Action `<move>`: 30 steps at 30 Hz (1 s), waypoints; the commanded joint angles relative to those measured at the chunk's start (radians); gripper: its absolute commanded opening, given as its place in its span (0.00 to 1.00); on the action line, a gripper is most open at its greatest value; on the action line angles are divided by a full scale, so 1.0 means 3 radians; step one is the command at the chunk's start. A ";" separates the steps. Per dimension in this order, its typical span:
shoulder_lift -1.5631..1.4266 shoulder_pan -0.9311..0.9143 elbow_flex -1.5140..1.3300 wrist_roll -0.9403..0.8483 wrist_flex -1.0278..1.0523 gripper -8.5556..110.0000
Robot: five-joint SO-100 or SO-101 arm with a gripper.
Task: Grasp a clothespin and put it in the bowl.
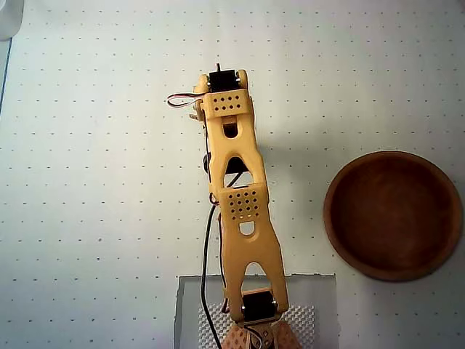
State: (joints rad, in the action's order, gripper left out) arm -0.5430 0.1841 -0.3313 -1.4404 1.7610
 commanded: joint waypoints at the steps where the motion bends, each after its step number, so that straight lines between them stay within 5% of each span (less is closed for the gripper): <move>1: -0.0516 0.0005 0.0133 0.0271 0.0102 0.04; 30: -0.0573 0.0164 0.0552 0.4229 -0.0189 0.04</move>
State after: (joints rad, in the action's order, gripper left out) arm -0.5706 0.2454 -0.2163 -0.2500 1.7227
